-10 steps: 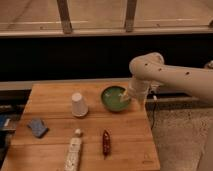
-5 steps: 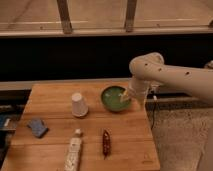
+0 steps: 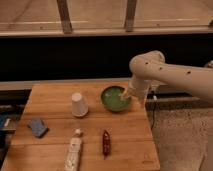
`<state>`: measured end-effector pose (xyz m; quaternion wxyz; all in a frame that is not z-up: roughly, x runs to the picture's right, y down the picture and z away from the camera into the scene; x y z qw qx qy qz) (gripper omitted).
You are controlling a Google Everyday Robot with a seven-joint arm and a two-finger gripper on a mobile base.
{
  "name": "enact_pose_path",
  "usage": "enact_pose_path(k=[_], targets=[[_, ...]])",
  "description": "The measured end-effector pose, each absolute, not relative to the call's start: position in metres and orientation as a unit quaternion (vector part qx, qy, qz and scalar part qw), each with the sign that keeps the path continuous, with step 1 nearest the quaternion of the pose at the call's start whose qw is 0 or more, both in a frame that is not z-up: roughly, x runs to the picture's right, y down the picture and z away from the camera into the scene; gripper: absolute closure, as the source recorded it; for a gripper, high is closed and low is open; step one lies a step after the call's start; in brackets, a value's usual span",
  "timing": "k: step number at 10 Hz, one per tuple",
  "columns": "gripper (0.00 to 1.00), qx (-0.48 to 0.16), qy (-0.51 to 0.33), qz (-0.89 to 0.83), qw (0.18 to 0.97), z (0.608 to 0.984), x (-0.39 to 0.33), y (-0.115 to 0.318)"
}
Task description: Place the white sponge in the ceramic bowl
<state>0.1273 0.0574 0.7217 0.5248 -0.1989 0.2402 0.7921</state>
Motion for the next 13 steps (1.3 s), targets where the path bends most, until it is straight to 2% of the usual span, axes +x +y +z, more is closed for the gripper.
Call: enact_pose_path(k=[2,6,10,13], targets=[[0.35,-0.198,0.230,0.775,0.554,0.720,0.095,0.041],[0.35,-0.202,0.201,0.714,0.639,0.713,-0.015,0.019],[0.35,-0.217,0.163,0.625,0.732,0.682,-0.144,0.038],[0.35,-0.220,0.159,0.603,0.750,0.672,-0.166,0.047]])
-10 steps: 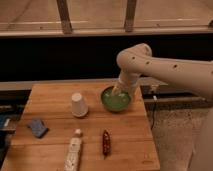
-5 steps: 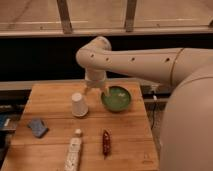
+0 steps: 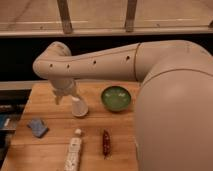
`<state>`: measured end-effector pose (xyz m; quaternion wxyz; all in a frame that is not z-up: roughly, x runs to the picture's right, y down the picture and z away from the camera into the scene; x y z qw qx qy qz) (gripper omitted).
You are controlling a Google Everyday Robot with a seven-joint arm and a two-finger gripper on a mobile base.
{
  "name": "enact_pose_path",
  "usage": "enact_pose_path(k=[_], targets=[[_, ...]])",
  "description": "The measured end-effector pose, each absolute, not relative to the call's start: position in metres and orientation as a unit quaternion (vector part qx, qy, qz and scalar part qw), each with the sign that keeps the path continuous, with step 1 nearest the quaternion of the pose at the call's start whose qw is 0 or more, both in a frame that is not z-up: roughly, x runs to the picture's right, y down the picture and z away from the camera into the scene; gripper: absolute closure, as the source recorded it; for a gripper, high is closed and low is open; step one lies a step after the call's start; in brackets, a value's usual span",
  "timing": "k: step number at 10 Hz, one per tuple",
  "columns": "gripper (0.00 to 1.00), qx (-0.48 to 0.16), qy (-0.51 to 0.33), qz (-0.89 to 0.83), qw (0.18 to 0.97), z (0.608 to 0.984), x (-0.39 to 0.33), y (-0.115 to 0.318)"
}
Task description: Place the white sponge in the ceramic bowl
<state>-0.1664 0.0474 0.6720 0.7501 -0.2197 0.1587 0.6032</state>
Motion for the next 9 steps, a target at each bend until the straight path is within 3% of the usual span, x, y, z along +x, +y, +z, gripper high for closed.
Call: enact_pose_path(k=[9], targets=[[0.35,-0.233,0.152,0.570,0.773,0.694,-0.176,0.054]])
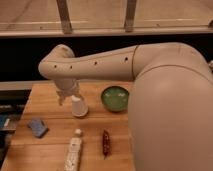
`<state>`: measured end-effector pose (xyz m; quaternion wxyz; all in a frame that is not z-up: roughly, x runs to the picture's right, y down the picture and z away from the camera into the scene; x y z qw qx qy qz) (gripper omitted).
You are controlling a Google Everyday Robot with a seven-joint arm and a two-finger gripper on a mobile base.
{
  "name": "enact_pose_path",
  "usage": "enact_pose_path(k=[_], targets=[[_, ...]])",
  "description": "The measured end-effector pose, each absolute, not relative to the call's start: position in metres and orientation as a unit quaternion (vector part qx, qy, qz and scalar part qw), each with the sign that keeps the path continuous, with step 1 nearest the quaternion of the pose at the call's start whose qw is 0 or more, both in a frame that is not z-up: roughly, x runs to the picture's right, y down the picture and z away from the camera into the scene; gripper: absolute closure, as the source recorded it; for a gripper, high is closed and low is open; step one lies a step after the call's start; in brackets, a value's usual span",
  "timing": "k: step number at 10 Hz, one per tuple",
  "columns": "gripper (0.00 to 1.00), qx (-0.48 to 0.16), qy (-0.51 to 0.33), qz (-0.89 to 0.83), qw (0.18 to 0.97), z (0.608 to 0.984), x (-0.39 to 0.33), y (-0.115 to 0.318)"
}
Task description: Place the white sponge in the ceramic bowl
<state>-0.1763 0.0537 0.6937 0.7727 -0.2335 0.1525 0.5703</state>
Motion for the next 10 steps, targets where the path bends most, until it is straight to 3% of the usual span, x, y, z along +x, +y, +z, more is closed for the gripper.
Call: enact_pose_path(k=[7,10], targets=[[0.35,-0.275,0.032,0.444,0.852,0.660,-0.327,0.052],[0.35,-0.277,0.029,0.443,0.852,0.660,-0.328,0.052]])
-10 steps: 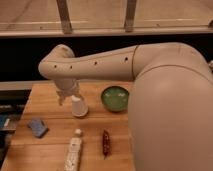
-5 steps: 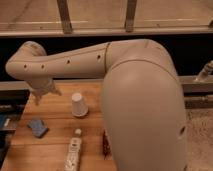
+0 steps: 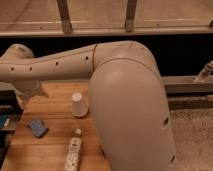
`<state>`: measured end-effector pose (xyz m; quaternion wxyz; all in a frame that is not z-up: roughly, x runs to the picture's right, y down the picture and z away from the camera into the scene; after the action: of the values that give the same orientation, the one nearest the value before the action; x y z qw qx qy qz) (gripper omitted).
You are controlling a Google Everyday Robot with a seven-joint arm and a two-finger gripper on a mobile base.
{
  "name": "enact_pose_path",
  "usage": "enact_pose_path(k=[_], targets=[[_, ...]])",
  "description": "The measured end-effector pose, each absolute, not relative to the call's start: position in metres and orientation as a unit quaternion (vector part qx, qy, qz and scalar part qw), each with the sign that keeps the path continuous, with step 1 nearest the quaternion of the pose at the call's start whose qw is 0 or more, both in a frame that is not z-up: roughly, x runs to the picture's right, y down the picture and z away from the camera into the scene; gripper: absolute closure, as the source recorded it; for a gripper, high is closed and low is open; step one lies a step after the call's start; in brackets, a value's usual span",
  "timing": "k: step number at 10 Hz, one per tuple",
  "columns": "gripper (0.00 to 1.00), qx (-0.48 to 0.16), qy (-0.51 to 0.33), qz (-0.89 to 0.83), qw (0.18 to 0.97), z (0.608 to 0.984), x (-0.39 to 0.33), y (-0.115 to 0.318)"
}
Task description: Place the white sponge in the ceramic bowl
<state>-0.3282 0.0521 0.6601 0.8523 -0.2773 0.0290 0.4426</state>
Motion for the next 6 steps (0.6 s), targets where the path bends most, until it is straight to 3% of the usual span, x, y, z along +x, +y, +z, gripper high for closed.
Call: enact_pose_path(k=[3,6], targets=[[0.35,-0.287,0.036,0.431,0.855,0.665,-0.333,0.057],[0.35,-0.310,0.069,0.402,0.859,0.698,-0.357,0.090]])
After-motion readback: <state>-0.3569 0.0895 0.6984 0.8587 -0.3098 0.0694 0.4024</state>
